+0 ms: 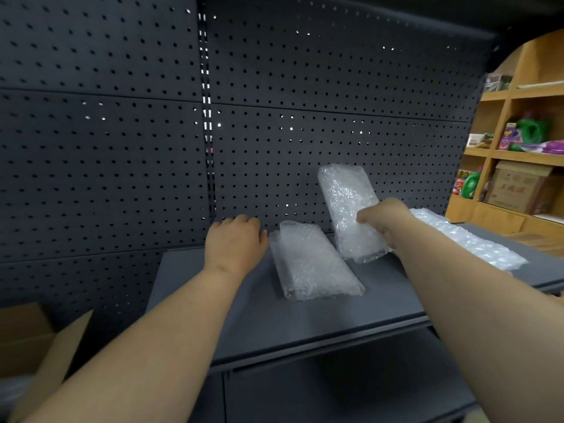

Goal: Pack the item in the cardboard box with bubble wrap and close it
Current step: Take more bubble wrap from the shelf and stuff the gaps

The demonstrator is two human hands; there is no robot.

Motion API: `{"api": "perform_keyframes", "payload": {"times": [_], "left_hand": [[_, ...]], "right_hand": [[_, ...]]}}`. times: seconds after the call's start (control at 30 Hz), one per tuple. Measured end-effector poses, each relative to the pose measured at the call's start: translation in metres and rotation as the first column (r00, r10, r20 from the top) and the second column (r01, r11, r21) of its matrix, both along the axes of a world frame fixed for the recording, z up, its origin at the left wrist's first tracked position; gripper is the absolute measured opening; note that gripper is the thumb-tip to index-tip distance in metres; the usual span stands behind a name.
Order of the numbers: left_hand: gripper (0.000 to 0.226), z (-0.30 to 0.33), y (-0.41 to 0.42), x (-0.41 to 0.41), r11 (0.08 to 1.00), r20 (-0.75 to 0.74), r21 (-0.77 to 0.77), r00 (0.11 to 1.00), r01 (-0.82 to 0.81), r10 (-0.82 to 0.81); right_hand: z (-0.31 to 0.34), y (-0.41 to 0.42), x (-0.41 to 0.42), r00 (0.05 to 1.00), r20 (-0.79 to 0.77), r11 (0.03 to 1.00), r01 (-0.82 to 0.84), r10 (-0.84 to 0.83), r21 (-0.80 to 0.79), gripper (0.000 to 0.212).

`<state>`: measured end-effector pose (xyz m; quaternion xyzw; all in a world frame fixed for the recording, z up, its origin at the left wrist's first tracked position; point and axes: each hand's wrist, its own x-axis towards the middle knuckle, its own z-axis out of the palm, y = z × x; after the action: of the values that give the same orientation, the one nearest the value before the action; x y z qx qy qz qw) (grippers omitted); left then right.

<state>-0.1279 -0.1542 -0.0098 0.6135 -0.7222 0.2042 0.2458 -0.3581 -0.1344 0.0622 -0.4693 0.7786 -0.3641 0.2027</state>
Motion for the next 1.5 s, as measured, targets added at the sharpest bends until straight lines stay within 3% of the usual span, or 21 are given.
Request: {"api": "perform_keyframes", "payload": {"times": [0.2, 0.37, 0.6, 0.87, 1.07, 1.5], "left_hand": [[0.033, 0.005, 0.025, 0.043, 0.999, 0.010, -0.025, 0.999, -0.034, 0.034], [0.034, 0.009, 0.048, 0.093, 0.997, 0.030, -0.027, 0.997, -0.066, 0.067], [0.034, 0.008, 0.091, 0.184, 0.997, 0.079, -0.017, 0.994, -0.076, 0.077], [0.035, -0.007, 0.140, 0.272, 0.995, 0.126, 0.020, 0.988, -0.095, 0.092], [0.035, -0.014, 0.167, 0.314, 0.987, 0.132, 0.028, 0.979, -0.158, 0.153], [0.035, -0.035, 0.244, 0.357, 0.955, 0.120, 0.113, 0.958, -0.275, 0.262]], "right_hand": [[0.006, 0.018, 0.053, 0.994, 0.047, 0.994, -0.101, 0.103, -0.043, 0.041], [0.005, 0.033, 0.111, 0.975, 0.111, 0.981, -0.192, 0.194, -0.032, 0.053], [-0.021, 0.060, 0.206, 0.957, 0.204, 0.978, -0.208, 0.205, -0.007, 0.046], [-0.039, 0.105, 0.306, 0.950, -0.198, 0.968, -0.251, 0.242, -0.021, 0.006], [-0.053, 0.129, 0.354, 0.897, -0.359, 0.953, -0.298, 0.258, -0.059, 0.005], [-0.087, 0.175, 0.398, 0.822, -0.408, 0.904, -0.427, 0.397, 0.020, 0.010]]}}
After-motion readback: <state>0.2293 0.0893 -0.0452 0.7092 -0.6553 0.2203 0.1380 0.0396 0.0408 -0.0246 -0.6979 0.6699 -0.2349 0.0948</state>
